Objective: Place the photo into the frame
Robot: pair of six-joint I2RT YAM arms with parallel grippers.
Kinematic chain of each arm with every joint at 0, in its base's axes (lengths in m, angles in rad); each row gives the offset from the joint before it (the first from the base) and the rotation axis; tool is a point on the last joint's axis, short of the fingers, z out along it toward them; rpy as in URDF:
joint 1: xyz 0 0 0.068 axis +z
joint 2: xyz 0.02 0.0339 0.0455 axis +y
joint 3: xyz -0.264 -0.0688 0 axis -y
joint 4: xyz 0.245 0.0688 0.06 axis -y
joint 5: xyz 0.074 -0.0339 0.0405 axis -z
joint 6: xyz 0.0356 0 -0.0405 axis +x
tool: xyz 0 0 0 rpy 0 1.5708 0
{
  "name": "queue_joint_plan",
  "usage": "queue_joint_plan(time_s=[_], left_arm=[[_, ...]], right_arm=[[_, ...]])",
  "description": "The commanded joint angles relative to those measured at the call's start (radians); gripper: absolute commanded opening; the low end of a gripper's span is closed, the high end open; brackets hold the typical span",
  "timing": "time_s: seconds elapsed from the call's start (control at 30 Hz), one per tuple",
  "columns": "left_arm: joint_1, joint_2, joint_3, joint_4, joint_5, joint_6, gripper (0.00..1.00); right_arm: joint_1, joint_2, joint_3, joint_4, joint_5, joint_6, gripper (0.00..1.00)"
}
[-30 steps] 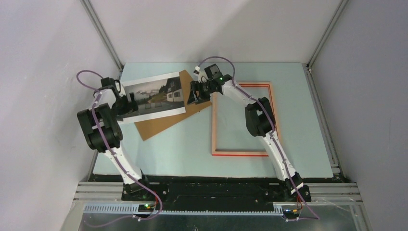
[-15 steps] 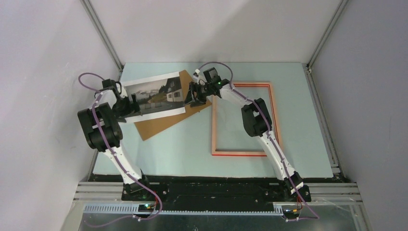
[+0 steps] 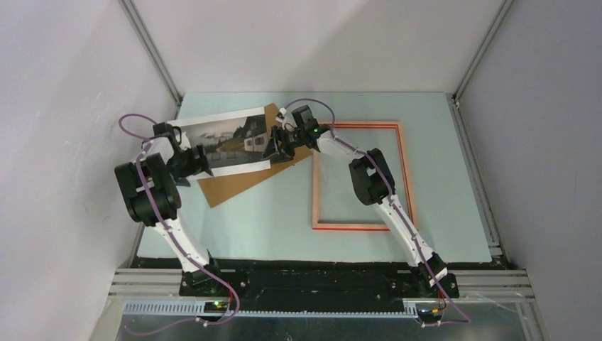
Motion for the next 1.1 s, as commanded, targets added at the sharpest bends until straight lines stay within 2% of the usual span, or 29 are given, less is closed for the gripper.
queue_joint_plan(time_s=[0.0,0.23,0.3,0.5,0.73,0.9,1.07], left_arm=[[-0.005,-0.048,-0.033,0.008,0.032,-0.008,0.97],[-0.006,-0.058,-0.06,0.02,0.036,-0.007,0.97],[-0.009,-0.058,-0.063,0.022,0.04,-0.008,0.97],[-0.025,-0.051,-0.064,0.021,0.043,-0.006,0.96],[-0.045,-0.054,-0.064,0.02,0.047,-0.001,0.96],[-0.054,-0.06,-0.073,0.02,0.051,0.004,0.96],[-0.058,-0.076,-0.079,0.019,0.055,0.004,0.96]], right_arm=[[0.012,0.04,0.006,0.057,-0.03,0.064,0.67],[0.005,0.04,-0.086,0.252,-0.115,0.26,0.66],[0.002,0.042,-0.101,0.32,-0.129,0.294,0.66],[0.0,0.047,-0.09,0.374,-0.144,0.322,0.65],[0.006,0.069,-0.05,0.383,-0.151,0.302,0.62],[0.012,0.092,-0.002,0.32,-0.128,0.248,0.58],[0.018,0.11,0.045,0.192,-0.088,0.175,0.46]])
